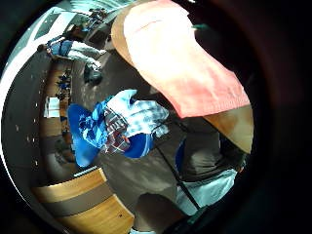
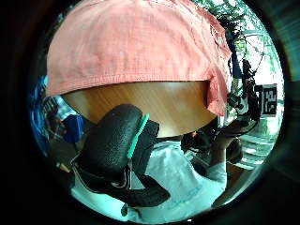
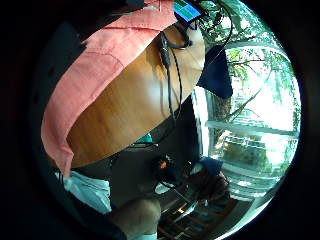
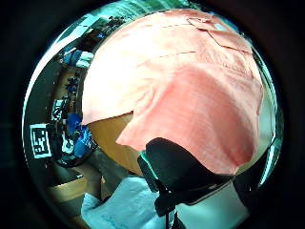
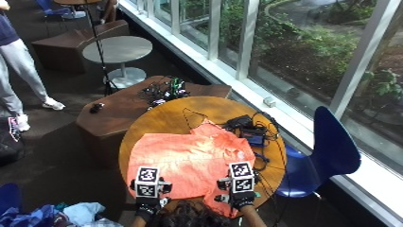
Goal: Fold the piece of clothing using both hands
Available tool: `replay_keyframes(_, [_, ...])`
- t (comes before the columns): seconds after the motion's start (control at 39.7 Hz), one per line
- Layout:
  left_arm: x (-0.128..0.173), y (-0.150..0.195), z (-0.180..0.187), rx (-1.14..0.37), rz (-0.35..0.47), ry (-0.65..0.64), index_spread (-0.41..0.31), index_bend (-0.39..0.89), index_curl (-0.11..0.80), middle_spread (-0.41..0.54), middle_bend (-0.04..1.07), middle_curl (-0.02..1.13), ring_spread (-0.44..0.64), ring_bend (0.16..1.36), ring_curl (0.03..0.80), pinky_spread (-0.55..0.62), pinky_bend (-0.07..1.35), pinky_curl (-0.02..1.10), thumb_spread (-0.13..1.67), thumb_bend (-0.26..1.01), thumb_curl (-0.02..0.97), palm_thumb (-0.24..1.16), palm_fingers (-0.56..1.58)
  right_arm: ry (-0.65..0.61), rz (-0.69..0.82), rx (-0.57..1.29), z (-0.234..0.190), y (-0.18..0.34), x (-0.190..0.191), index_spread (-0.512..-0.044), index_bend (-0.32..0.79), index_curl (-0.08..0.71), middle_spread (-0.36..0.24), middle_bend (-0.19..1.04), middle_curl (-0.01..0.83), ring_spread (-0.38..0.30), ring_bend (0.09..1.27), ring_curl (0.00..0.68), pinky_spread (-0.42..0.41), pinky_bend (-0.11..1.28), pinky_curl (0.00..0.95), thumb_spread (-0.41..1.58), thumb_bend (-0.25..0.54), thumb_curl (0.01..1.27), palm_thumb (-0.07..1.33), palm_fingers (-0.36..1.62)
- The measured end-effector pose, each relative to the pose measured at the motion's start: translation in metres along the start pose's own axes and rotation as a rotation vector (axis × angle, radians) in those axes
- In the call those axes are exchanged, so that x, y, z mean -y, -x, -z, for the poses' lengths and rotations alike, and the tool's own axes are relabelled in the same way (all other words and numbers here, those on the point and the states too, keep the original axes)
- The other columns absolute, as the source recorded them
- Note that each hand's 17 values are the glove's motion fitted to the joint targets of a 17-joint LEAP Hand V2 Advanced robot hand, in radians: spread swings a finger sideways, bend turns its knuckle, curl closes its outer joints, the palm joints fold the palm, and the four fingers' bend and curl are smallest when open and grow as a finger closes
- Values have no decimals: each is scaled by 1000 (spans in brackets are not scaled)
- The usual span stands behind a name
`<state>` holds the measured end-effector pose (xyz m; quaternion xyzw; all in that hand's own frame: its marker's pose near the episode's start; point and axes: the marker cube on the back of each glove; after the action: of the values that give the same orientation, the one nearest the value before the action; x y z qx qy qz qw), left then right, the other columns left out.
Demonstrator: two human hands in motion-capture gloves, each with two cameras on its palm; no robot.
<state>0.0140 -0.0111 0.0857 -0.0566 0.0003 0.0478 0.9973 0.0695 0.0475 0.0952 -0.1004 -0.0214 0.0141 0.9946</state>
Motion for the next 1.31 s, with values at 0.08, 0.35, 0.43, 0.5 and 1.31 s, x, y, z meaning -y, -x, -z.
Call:
replay_keyframes(0.08, [9,2,-19,10,-15,28,-104,111,154,102,222,326,241,689,281,291,708,302,1093,-13,227,91,155,22,6,12,-13,-2,3,-315,95,160,78,178,271,192,415,220,276,678,338,1079,-13,262,283,58])
replay_keyframes(0.35, [25,12,-56,-55,-49,26,-97,163,202,93,207,338,237,670,276,287,694,304,1082,-16,254,125,182,77,53,77,-45,-2,12,-304,115,166,70,198,289,162,435,233,229,717,349,1020,-18,291,329,68])
replay_keyframes(0.43, [37,19,-63,-64,-18,-123,-114,253,248,17,213,339,178,636,264,251,625,285,1118,-7,256,146,307,30,50,80,-42,-3,12,-328,177,190,4,246,307,58,473,238,184,638,323,1028,-1,302,385,267])
replay_keyframes(0.5, [44,24,-59,-41,9,-329,-136,289,278,-58,222,339,99,601,251,181,584,271,1164,21,264,210,444,-76,40,42,-37,-6,14,-340,217,217,-42,267,320,-1,455,237,152,559,304,1039,-2,306,420,360])
replay_keyframes(1.31, [124,105,75,-210,-80,-115,-335,173,391,-371,465,487,-423,787,424,-334,385,370,1035,40,378,708,1374,-244,207,311,118,-7,198,-343,136,345,-283,473,460,-263,865,470,-381,513,371,1049,24,341,842,1452])
